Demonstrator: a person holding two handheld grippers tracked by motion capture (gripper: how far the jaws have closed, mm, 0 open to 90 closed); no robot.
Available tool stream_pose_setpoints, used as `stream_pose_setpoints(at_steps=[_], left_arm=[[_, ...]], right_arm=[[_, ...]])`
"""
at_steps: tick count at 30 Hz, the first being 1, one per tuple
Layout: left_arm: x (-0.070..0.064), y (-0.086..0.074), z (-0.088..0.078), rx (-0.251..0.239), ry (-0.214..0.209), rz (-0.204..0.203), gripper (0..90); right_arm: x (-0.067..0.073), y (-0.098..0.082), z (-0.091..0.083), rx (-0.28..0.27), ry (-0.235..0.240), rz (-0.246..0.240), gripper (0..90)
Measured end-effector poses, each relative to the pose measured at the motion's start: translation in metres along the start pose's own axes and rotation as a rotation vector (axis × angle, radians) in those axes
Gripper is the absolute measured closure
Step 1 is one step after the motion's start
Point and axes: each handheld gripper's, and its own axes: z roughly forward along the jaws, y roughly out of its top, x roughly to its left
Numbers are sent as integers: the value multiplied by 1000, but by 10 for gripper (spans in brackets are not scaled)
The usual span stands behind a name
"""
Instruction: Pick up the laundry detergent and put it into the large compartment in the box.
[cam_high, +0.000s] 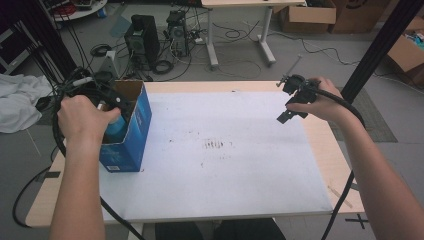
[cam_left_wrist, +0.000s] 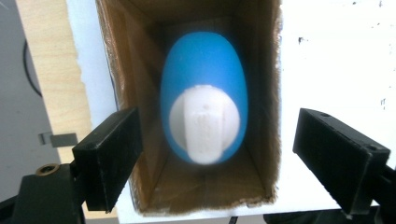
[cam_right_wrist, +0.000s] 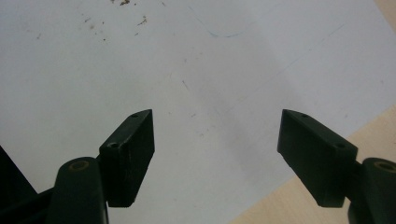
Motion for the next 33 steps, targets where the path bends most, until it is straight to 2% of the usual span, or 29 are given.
stream_pose_setpoints(at_steps=[11,12,16,23,26,27,29,30,32,33], left_arm=[[-29,0,-21,-42,-8,85,159],[-36,2,-23,-41,-4,109,158],[-52,5,-25,-48,-12,154,159],[-90,11,-26,-61,-31,245,158],[-107,15,-24,-65,-46,284,158],[-107,15,-24,-65,-46,284,158],[-120,17,-22,-62,-48,315,158],[-131,19,-20,-61,-53,340,157],[-136,20,-19,-60,-58,353,156],[-145,21,-16,-61,-68,367,156]], right_arm=[[3,-1,-5,-4,-5,4,275],[4,0,-7,-5,-8,2,275],[6,1,-9,-7,-11,-2,275],[7,0,-13,-5,-18,4,275],[8,0,-15,-8,-18,6,275],[8,0,-15,-8,-18,6,275],[7,-1,-15,-10,-20,6,275],[7,-1,-15,-9,-20,6,275],[8,-1,-15,-7,-20,9,275],[7,-2,-14,-7,-20,8,275]])
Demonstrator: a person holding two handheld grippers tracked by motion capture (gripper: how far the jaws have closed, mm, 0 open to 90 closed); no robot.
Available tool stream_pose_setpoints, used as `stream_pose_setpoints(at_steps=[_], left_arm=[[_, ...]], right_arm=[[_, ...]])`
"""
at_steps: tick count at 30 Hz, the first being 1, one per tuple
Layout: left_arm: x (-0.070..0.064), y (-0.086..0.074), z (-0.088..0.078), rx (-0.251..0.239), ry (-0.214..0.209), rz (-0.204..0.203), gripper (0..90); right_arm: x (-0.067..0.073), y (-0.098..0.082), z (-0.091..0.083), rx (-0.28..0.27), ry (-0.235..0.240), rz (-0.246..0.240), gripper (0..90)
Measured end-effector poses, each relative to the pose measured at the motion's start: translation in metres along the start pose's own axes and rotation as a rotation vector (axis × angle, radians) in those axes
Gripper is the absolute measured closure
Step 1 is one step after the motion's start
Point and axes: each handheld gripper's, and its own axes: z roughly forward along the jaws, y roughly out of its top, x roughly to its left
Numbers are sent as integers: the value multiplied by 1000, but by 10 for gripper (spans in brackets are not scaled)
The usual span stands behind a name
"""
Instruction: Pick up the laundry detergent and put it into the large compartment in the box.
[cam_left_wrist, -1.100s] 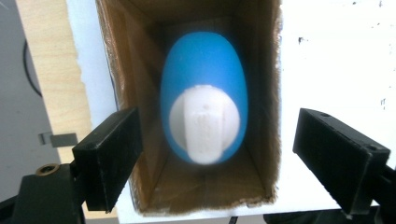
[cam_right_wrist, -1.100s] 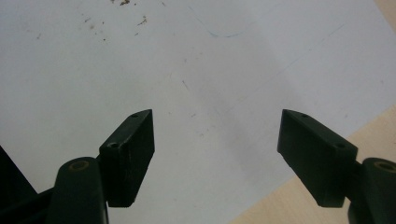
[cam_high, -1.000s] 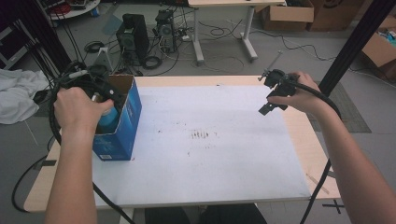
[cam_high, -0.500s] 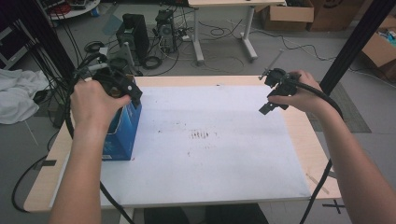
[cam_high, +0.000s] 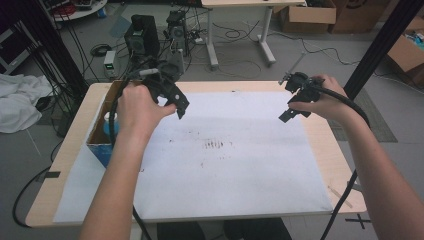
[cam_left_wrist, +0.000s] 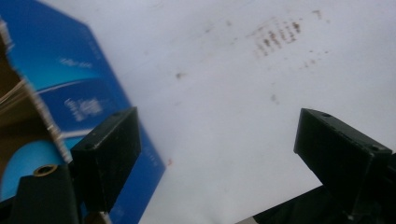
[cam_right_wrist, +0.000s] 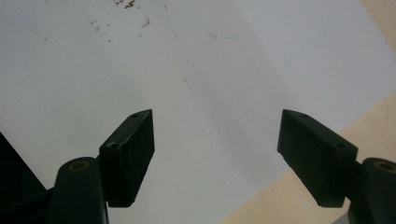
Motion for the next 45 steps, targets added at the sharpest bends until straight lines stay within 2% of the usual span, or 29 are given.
stream_pose_setpoints(at_steps=[5,6,8,9,10,13,19,33,45], left_arm=[[-21,10,9,8,-7,54,154],[-21,10,9,8,-7,54,154],[-31,14,12,9,-8,70,154],[-38,16,14,11,-15,91,154],[-38,16,14,11,-15,91,154],[-49,21,20,12,-24,114,154],[-59,25,26,20,-17,136,154],[-61,20,22,-2,-3,147,149],[-61,19,21,0,-2,142,150]], right_arm=[[0,-1,1,2,3,4,275],[0,-1,2,1,3,2,275],[0,-2,2,1,3,0,275],[0,-2,1,1,3,2,274],[0,-2,1,1,3,2,274],[-1,-3,2,0,3,6,272],[0,-4,2,2,5,1,269],[1,-5,2,6,4,0,267],[2,-5,3,10,6,-4,267]])
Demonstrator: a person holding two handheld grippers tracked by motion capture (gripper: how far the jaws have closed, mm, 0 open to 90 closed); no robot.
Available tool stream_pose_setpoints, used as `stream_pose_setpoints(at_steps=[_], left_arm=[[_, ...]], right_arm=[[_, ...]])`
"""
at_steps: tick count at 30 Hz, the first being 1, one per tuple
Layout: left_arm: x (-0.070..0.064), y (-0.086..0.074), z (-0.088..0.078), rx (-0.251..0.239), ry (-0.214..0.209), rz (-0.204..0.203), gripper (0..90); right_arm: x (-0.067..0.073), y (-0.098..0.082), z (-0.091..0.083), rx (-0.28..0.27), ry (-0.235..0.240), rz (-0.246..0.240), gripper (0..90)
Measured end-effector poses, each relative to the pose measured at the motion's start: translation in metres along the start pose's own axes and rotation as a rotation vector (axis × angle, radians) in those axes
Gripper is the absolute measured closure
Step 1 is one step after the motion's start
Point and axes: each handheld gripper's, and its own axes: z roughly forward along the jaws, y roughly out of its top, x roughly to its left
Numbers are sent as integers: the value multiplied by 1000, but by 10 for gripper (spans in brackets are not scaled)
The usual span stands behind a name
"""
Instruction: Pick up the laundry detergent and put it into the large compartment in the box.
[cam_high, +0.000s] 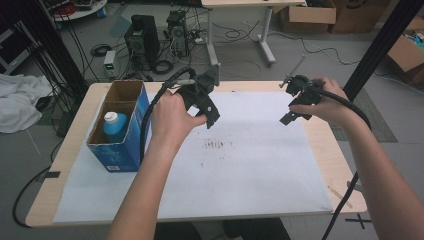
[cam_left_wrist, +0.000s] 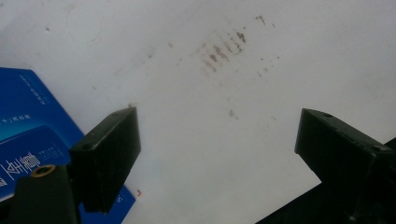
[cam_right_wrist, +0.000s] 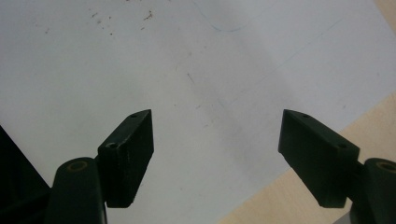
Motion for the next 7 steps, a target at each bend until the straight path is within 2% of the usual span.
stream_pose_setpoints(at_steps=[7], left_arm=[[-2,2,-1,-6,-3,4,147]], right_arm=[[-1,-3,-1,-2,1,7,267]])
